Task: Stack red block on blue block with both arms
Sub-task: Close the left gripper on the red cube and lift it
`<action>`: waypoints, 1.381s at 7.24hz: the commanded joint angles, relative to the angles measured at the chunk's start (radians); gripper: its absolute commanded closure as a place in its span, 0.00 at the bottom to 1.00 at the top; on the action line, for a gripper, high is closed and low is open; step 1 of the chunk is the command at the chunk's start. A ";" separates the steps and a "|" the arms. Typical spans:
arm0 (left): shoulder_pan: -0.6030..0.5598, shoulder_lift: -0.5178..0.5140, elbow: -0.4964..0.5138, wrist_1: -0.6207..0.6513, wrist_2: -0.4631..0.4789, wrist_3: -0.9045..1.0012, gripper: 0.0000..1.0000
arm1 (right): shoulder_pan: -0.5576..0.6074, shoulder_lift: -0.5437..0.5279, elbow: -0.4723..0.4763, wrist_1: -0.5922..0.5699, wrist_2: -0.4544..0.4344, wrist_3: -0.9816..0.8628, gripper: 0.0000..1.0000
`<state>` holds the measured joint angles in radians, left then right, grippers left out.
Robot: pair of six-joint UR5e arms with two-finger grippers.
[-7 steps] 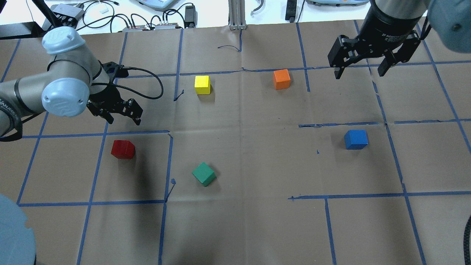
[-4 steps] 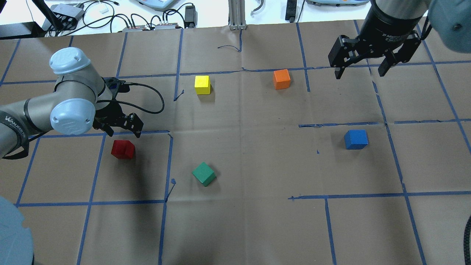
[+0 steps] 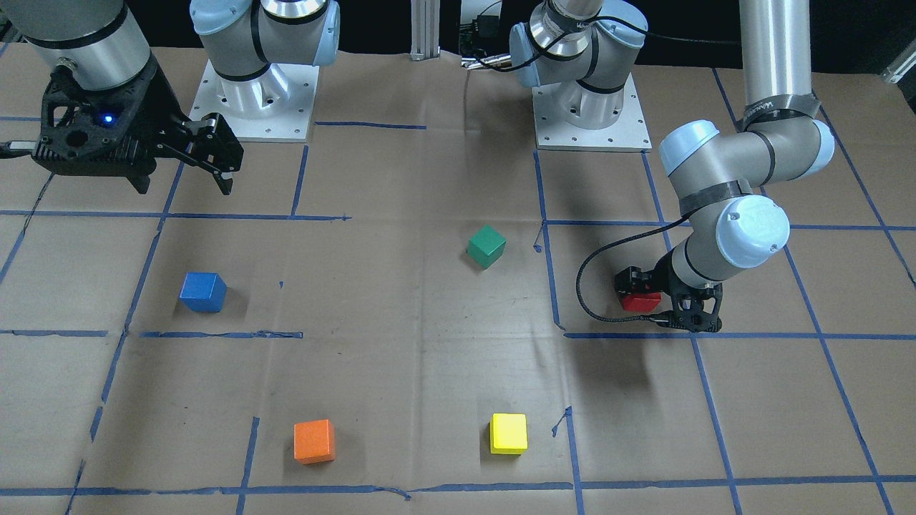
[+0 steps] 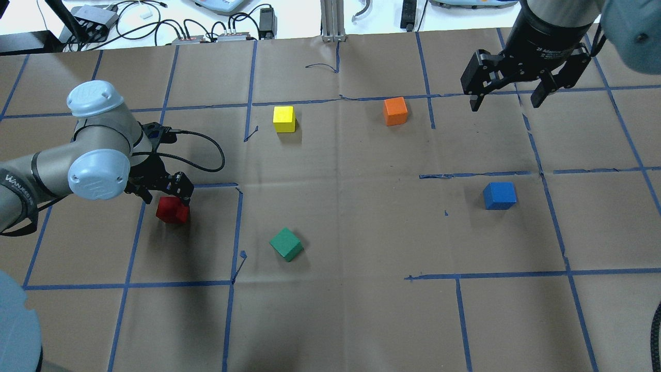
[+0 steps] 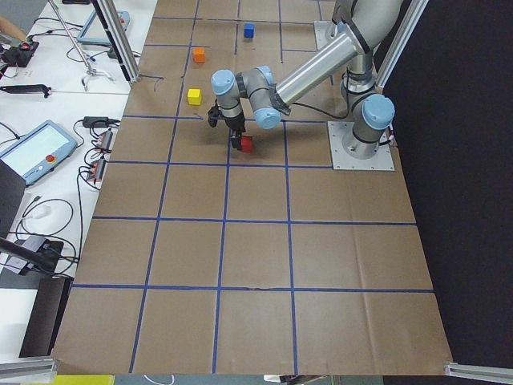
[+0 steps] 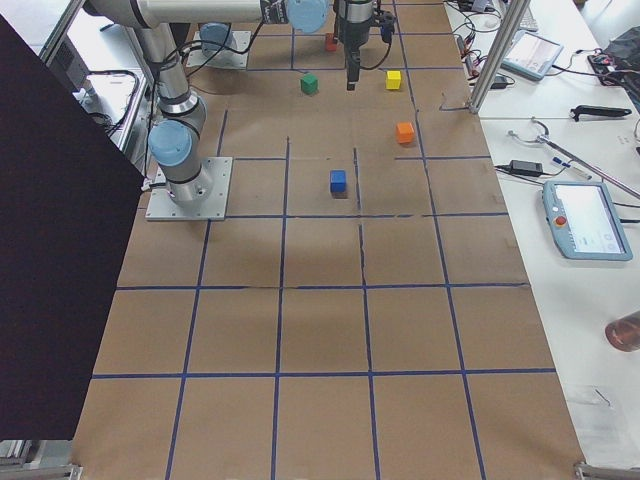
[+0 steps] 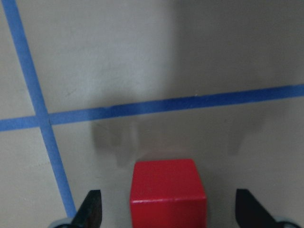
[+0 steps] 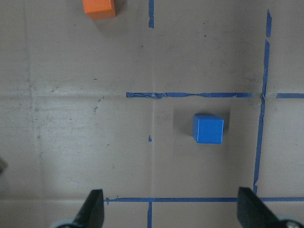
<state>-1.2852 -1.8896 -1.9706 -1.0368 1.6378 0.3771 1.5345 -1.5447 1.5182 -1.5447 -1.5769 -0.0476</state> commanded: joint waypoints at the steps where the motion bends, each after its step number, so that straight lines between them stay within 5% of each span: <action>1: 0.014 -0.006 -0.014 0.001 -0.035 0.008 0.00 | -0.001 0.000 -0.001 0.000 0.000 0.000 0.00; 2: 0.014 -0.011 -0.014 0.000 -0.038 0.009 0.09 | -0.001 0.000 -0.001 0.000 0.000 -0.003 0.00; 4: 0.012 -0.009 -0.010 -0.020 0.026 0.009 0.66 | -0.001 0.000 -0.001 0.000 0.000 -0.003 0.00; 5: 0.011 -0.008 -0.011 -0.020 0.030 0.008 0.77 | -0.001 0.000 -0.001 0.000 0.000 -0.003 0.00; 6: 0.007 -0.008 -0.002 -0.020 0.027 0.003 0.86 | -0.001 0.002 -0.001 0.000 0.000 -0.003 0.00; 8: -0.028 0.058 0.025 -0.026 0.019 -0.026 0.89 | -0.001 0.002 -0.001 0.000 0.000 -0.005 0.00; 10: -0.194 0.122 0.105 -0.133 0.020 -0.241 0.89 | -0.001 0.002 -0.001 0.000 0.000 -0.005 0.00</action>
<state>-1.3758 -1.8011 -1.9178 -1.1084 1.6578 0.2592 1.5340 -1.5434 1.5174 -1.5447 -1.5769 -0.0521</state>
